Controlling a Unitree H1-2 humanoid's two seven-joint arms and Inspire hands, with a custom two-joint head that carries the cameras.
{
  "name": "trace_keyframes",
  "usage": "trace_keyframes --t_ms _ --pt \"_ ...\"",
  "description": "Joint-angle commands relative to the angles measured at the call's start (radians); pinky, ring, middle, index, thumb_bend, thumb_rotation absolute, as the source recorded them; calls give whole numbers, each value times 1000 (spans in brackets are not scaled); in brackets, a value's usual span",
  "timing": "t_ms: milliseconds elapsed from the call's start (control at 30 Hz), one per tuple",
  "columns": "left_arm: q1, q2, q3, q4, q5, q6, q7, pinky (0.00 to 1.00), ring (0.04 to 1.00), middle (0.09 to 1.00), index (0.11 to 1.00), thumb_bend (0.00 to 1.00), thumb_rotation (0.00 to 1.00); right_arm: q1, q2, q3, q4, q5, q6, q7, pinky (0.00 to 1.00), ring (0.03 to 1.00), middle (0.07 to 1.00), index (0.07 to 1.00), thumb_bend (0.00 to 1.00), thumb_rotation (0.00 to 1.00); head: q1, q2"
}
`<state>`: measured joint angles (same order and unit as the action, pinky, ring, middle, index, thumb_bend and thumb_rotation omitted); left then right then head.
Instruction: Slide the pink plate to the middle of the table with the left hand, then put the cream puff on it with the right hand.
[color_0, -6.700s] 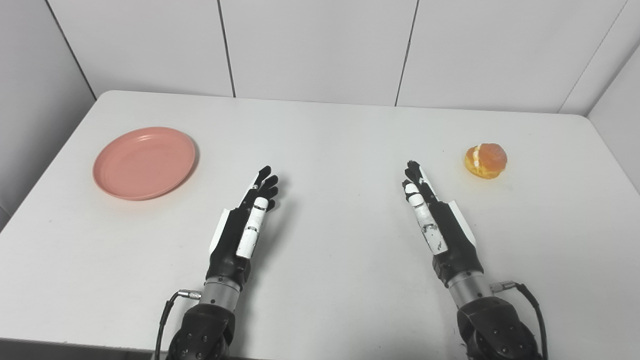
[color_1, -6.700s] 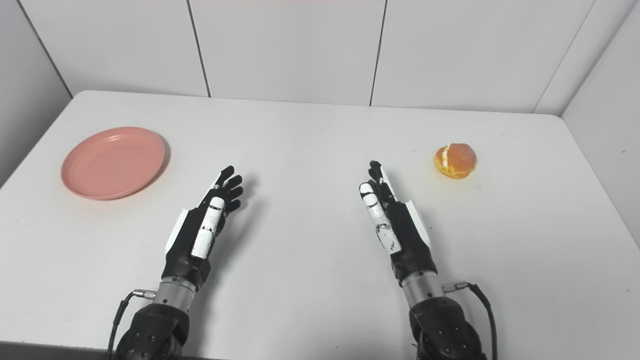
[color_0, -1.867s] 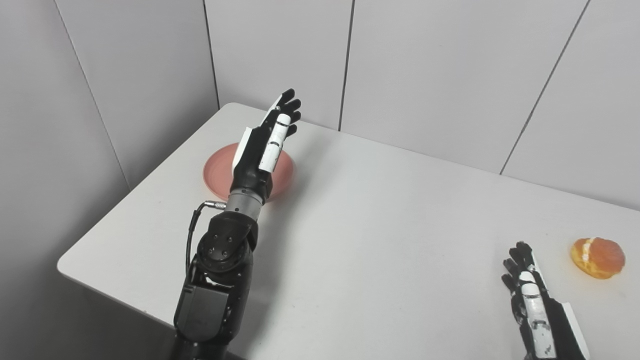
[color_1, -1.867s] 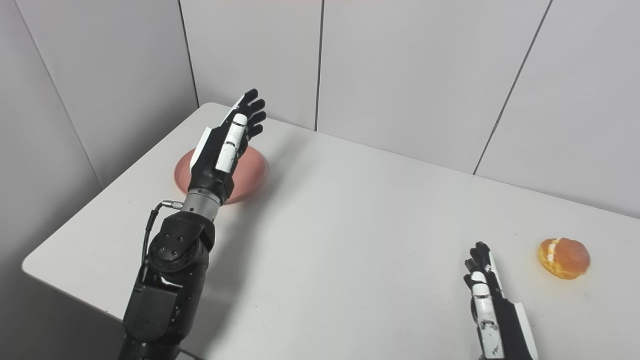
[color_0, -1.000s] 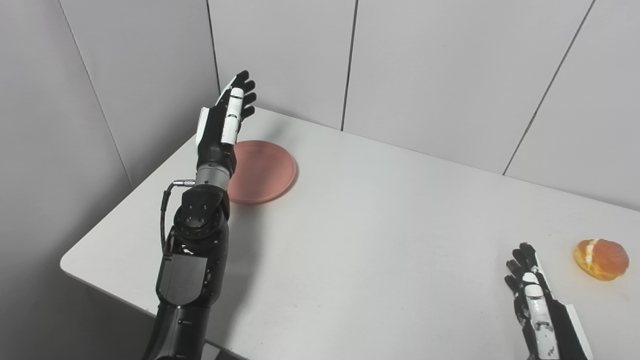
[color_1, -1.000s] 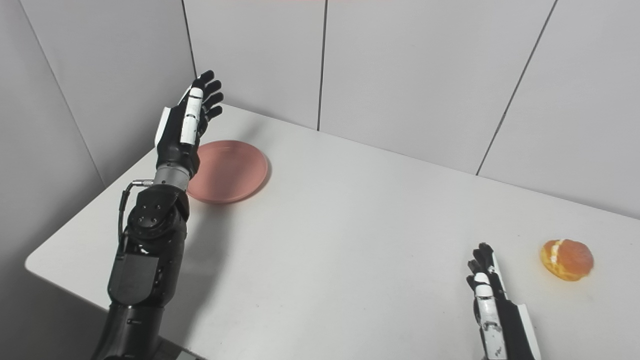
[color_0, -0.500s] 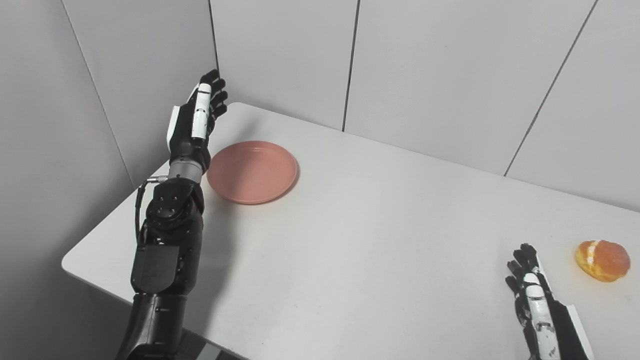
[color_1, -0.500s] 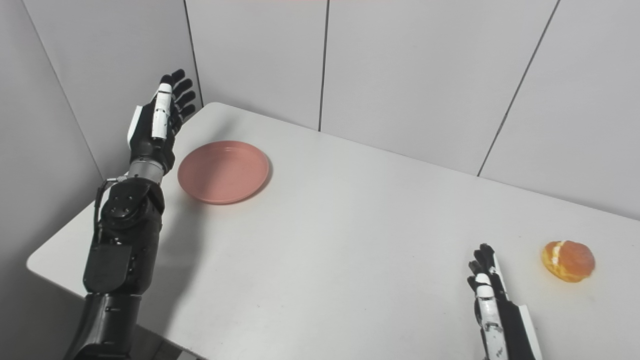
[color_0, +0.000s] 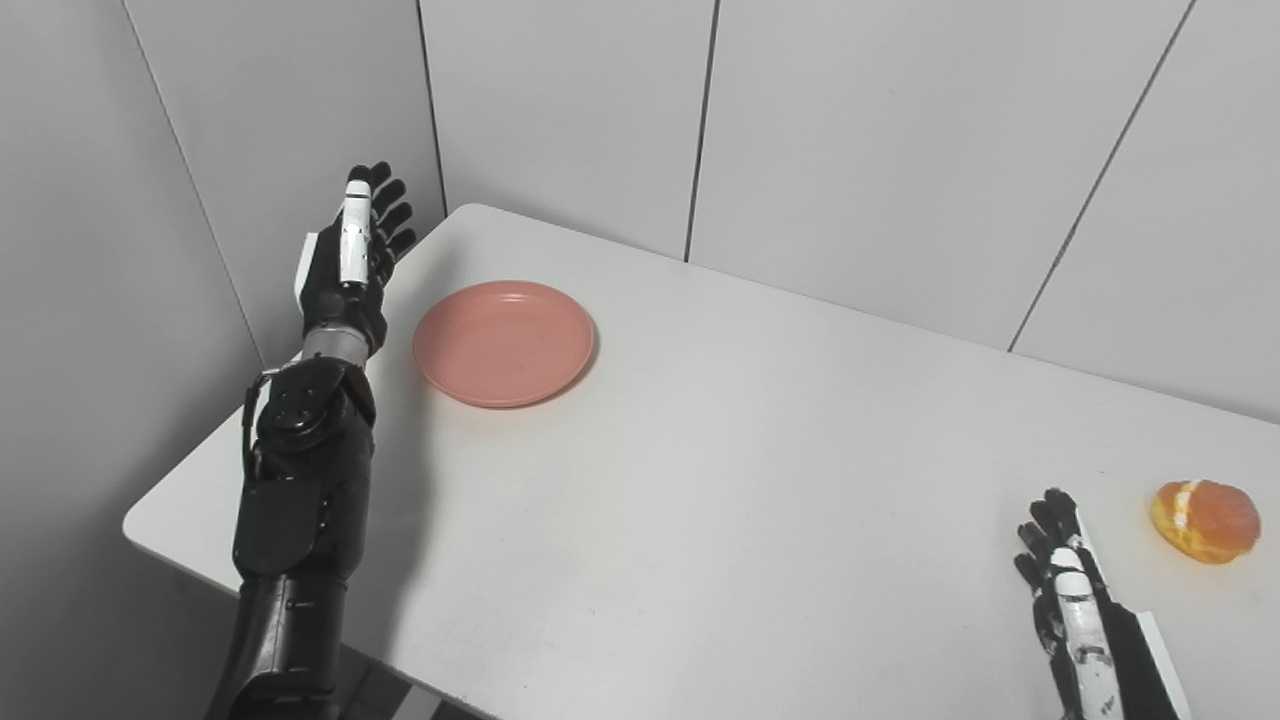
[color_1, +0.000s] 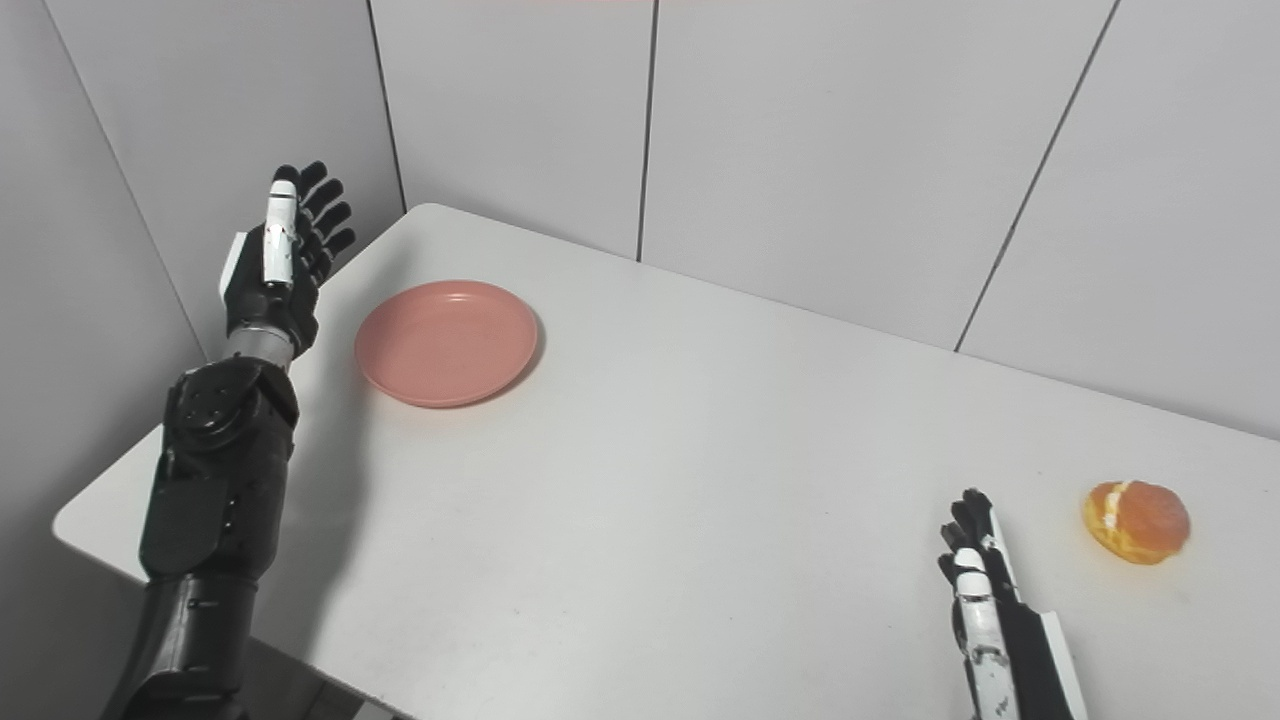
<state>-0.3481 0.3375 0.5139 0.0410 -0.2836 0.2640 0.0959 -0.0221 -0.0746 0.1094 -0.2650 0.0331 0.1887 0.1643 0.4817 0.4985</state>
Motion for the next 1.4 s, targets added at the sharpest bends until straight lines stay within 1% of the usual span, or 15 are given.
trace_keyframes --t_ms 0,67,200,267,400,533,667,800,967,1133,1367 --pt "-41 36 6 1 -7 -39 3 893 893 891 857 381 991 -24 2 -6 -24 7 1 -2 1000 1000 1000 1000 0 1000 -1 1" --pt "-40 41 9 15 -12 -42 1 896 896 892 859 379 998 -24 0 -6 -22 8 -3 0 1000 1000 1000 1000 0 1000 -2 2" --pt "-43 47 17 50 -30 -49 -3 904 901 894 857 385 974 -23 -1 -6 -22 4 -6 -1 1000 1000 1000 1000 0 1000 -1 3" --pt "-43 51 17 67 -33 -55 -6 917 913 909 871 388 994 -23 -2 -6 -23 4 -4 0 1000 1000 1000 1000 0 1000 -1 4" --pt "-41 56 13 97 -34 -67 -9 915 918 915 878 392 995 -23 1 -8 -23 10 -1 -1 1000 1000 1000 1000 0 1000 -3 6" --pt "-37 54 14 119 -39 -78 -6 902 918 915 877 376 988 -23 -3 -9 -20 21 -3 7 1000 1000 1000 1000 0 1000 -3 8" --pt "-37 51 16 146 -50 -82 -3 909 920 915 879 357 999 -23 1 -8 -23 10 1 -1 1000 1000 1000 1000 0 1000 -3 8" --pt "-34 54 16 169 -60 -94 -12 901 917 913 880 359 1000 -24 0 -7 -21 10 0 0 1000 1000 1000 1000 0 1000 -3 10" --pt "-32 55 10 199 -72 -109 -25 932 931 927 898 362 1000 -22 0 -9 -18 15 -8 2 1000 1000 1000 1000 0 1000 -4 13" --pt "-38 58 6 232 -67 -115 -18 927 923 922 900 364 1000 -21 0 -7 -33 8 16 -2 1000 1000 1000 1000 0 1000 -5 14" --pt "-45 54 4 279 -72 -125 -17 926 924 920 899 358 1000 -22 -2 -6 -29 5 8 1 1000 1000 1000 1000 0 1000 -5 17"
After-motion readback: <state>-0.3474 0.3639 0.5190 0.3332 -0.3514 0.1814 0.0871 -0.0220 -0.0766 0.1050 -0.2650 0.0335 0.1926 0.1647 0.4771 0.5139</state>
